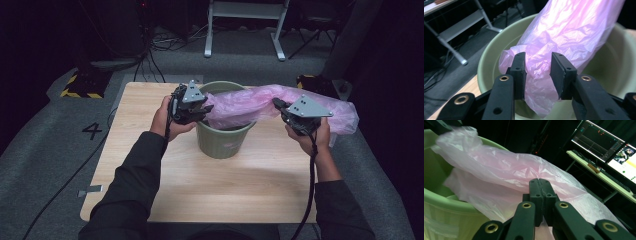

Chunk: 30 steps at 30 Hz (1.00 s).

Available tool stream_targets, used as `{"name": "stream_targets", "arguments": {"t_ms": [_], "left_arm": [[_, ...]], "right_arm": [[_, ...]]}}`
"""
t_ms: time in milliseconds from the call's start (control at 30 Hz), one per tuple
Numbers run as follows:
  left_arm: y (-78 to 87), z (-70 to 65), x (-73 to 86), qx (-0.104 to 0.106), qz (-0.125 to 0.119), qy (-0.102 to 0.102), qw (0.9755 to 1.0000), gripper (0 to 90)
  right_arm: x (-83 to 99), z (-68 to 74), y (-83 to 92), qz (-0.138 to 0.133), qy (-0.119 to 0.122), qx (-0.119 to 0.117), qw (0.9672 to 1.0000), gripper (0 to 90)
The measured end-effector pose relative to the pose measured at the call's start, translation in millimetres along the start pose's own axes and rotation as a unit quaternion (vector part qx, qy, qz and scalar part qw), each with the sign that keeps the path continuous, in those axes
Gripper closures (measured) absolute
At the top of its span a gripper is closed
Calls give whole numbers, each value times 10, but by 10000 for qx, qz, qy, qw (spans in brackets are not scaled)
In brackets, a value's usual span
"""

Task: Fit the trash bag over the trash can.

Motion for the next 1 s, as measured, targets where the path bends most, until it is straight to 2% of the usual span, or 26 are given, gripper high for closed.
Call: {"name": "stream_targets", "arguments": {"t_ms": [67,133,200,367,467,567,667,767,800,1000], "left_arm": [[-40,-5,4,42,56,-4,10000,672],[-79,-3,-3,-18,122,-76,9999,672],[-113,-25,-21,23,197,-138,9997,673],[-155,-90,-71,25,285,-336,9990,663],[-151,-122,-112,82,219,-260,9994,576],[-126,-211,-154,284,103,-251,9992,488],[-116,-296,-173,375,105,-363,9986,408],[-110,-380,-204,510,53,-391,9979,363],[-112,-397,-222,469,22,-409,9981,342],[-164,-471,-275,267,80,-563,9980,342]], "right_arm": [[-18,10,1,-48,-13,-17,10000,900],[-34,20,-3,-70,-45,-56,9999,900],[-51,33,-18,-69,-52,-71,9999,900],[-129,94,-64,-67,53,-117,9999,900],[-193,166,-122,-84,115,-203,9997,900],[-233,242,-188,-24,192,-250,9995,900],[-270,300,-233,8,276,-297,9992,900],[-298,330,-259,5,283,-348,9990,900],[-307,344,-267,9,273,-385,9989,900],[-349,431,-308,26,354,-495,9981,900]]}}
Point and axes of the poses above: each handheld gripper's, and its own axes: y roughly backward along the jaws, x roughly out of its underside, z roughly to its left, the point moved 10 cm from there along -y, roughly forward along the jaws, and after that the axes turned 8 degrees about -x, right-handed, at the moved point
